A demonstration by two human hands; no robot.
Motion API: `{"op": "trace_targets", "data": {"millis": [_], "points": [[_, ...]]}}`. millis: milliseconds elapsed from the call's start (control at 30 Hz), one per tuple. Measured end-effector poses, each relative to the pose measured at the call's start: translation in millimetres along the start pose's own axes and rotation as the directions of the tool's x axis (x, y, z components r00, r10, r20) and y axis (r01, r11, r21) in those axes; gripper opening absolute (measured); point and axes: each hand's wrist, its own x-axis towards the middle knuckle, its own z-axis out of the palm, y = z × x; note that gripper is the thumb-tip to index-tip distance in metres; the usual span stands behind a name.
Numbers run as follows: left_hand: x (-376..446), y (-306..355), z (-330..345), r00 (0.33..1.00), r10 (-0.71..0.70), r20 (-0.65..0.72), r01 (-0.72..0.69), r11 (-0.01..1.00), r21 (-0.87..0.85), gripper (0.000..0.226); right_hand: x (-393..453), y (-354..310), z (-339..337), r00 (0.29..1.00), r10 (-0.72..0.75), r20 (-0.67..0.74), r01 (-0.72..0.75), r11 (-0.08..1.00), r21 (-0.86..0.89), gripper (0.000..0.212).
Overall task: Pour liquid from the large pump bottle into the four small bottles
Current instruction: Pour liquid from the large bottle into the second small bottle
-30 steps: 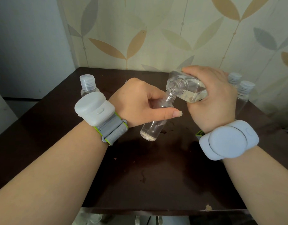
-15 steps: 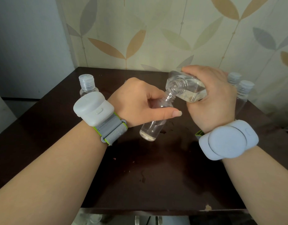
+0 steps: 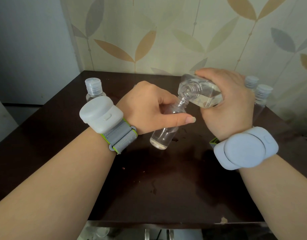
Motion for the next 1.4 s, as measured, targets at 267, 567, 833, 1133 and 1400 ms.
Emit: {"op": "trace_targets", "data": {"millis": [267, 567, 833, 1133, 1400], "points": [[-1.1, 1.1, -0.7, 1.000, -0.001, -0.001, 0.001, 0.999, -0.033, 0.040, 0.0, -0.7, -0.3, 1.000, -0.004, -0.005, 0.004, 1.000, 0.000, 0.049], [-1.0, 1.9, -1.3, 1.000, 0.005, 0.007, -0.004, 0.999, -0.035, 0.035, 0.8, 0.3, -0.8, 1.000, -0.008, -0.006, 0.008, 1.000, -0.008, 0.050], [0.0, 1.7, -0.6, 1.000, 0.005, -0.001, -0.005, 1.000, -0.017, 0.042, 0.4, -0.2, -0.9, 1.000, -0.009, -0.001, 0.009, 1.000, -0.003, 0.048], [-0.3, 1.8, -0.7, 1.000, -0.010, -0.001, 0.010, 1.000, -0.014, 0.042, 0.1, -0.2, -0.5, 1.000, -0.006, 0.005, 0.006, 1.000, -0.004, 0.046], [0.3, 1.2, -0.2, 1.000, -0.003, -0.006, 0.004, 1.000, 0.011, 0.045, 0.0, -0.3, -0.1, 1.000, -0.011, 0.003, 0.011, 1.000, -0.011, 0.048]]}}
